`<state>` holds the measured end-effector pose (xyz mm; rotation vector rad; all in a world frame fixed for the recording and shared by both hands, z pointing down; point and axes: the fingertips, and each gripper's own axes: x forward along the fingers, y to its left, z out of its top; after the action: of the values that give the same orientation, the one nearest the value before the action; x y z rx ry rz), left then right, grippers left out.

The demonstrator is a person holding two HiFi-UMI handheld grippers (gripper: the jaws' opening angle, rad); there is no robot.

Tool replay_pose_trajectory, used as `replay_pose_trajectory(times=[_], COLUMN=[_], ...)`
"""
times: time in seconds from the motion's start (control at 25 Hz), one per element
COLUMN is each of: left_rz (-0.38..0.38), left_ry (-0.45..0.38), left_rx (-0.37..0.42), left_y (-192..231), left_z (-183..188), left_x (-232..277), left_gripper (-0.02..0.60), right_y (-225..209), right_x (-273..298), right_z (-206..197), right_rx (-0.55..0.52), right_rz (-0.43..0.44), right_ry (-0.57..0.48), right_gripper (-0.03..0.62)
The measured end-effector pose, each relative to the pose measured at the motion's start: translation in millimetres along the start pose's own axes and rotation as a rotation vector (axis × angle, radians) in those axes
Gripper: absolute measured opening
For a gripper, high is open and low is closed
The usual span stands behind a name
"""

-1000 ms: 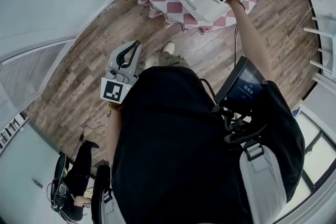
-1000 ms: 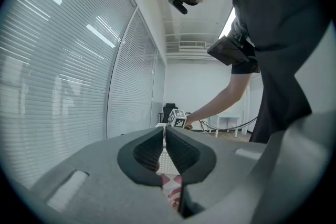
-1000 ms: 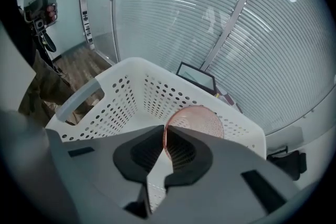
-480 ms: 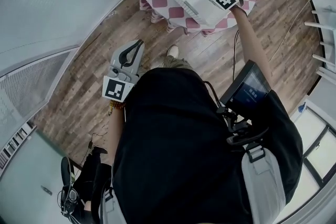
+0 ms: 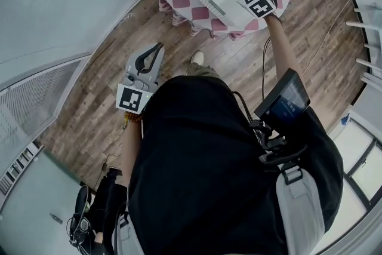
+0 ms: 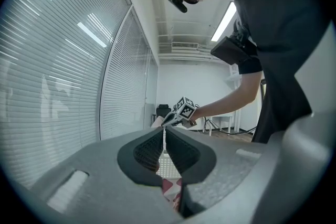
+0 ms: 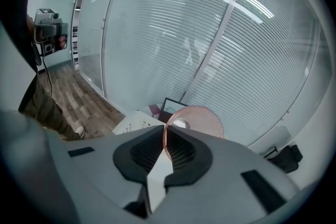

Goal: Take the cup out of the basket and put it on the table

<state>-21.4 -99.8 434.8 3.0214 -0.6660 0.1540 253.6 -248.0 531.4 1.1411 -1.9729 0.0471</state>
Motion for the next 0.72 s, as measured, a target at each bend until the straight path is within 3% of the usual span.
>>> replay_pose_trajectory(times=[0.72], left_rz=[-0.031], left_ry=[-0.002], left_rx=[0.033], left_y=[-13], left_z=[-1], left_x=[0], left_gripper=[0.006], right_y=[30], right_x=[-70], right_z=[70], right_rx=[0.113], right_rz=[-0.059], right_ry=[-0.291], right_gripper=[0.025])
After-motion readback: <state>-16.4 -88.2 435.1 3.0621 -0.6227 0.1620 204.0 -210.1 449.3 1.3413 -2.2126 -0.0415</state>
